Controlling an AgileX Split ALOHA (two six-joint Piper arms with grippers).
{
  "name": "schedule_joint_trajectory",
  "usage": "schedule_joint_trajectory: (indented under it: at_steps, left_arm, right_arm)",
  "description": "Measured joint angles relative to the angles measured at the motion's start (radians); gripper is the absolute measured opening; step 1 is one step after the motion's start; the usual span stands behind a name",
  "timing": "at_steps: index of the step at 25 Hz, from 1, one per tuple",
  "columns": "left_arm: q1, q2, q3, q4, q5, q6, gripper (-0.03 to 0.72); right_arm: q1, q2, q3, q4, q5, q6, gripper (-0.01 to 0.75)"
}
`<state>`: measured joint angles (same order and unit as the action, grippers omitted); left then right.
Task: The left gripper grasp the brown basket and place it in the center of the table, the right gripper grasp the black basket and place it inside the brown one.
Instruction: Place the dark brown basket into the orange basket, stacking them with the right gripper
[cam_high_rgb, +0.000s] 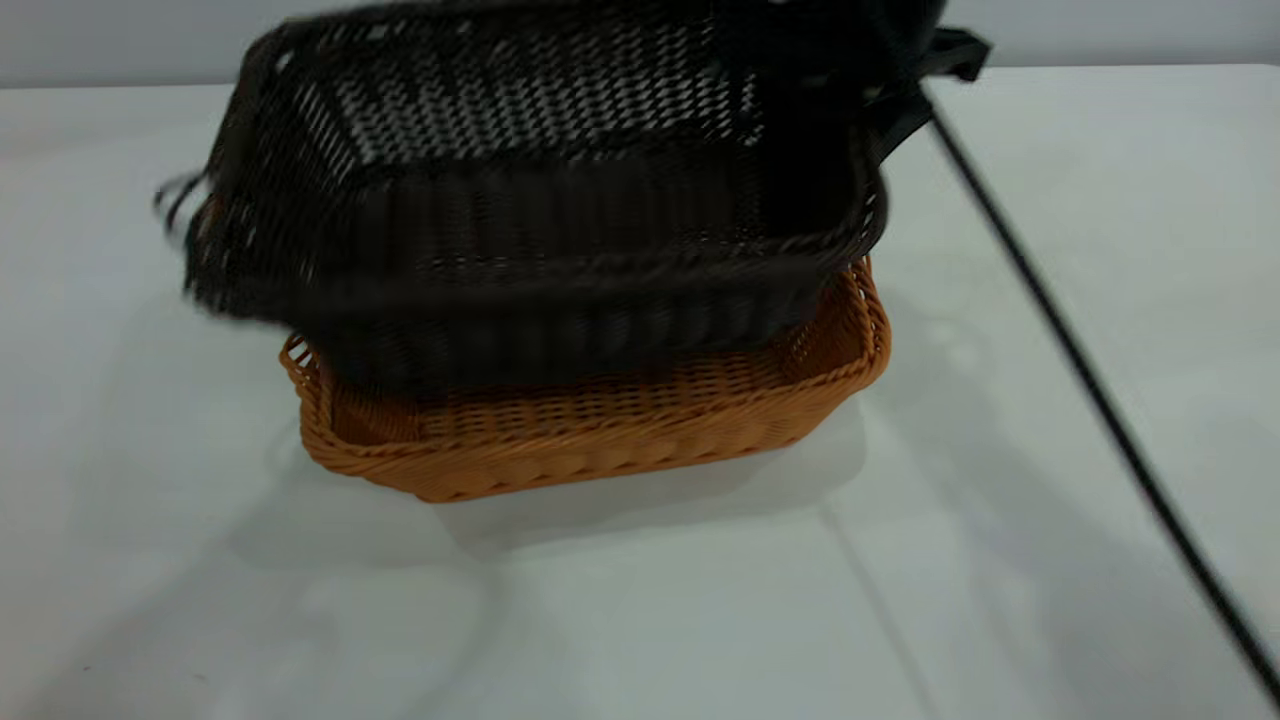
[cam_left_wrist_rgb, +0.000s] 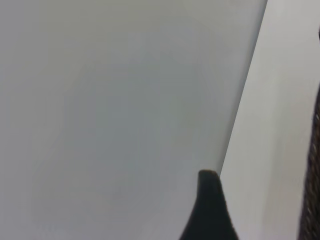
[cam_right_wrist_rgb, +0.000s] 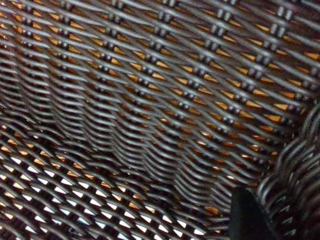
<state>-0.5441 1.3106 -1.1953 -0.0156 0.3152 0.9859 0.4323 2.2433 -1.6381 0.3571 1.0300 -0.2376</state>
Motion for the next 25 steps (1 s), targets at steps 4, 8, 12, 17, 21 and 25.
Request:
schedule_joint_trajectory:
  at_steps: [4,8,12,17,21,25]
  left_arm:
    - [0.000,0.000,0.000,0.000,0.000,0.000,0.492]
    - [0.000,0.000,0.000,0.000,0.000,0.000,0.492]
    - [0.000,0.000,0.000,0.000,0.000,0.000,0.492]
    - [0.000,0.000,0.000,0.000,0.000,0.000,0.492]
    - [0.000,0.000,0.000,0.000,0.000,0.000,0.492]
    - [0.000,0.000,0.000,0.000,0.000,-0.001,0.492]
  right_arm:
    - [0.028,0.018,0.000,-0.040,-0.054,0.020,0.211]
    - [0.028,0.024,0.000,-0.097,-0.057,0.028,0.211]
    - [0.028,0.026,0.000,-0.142,-0.049,0.050,0.211]
    - [0.027,0.026,0.000,-0.143,-0.036,0.059,0.211]
    - [0.022,0.026,0.000,-0.164,-0.028,0.140,0.211]
    - [-0.025,0.026,0.000,-0.185,-0.007,0.227,0.211]
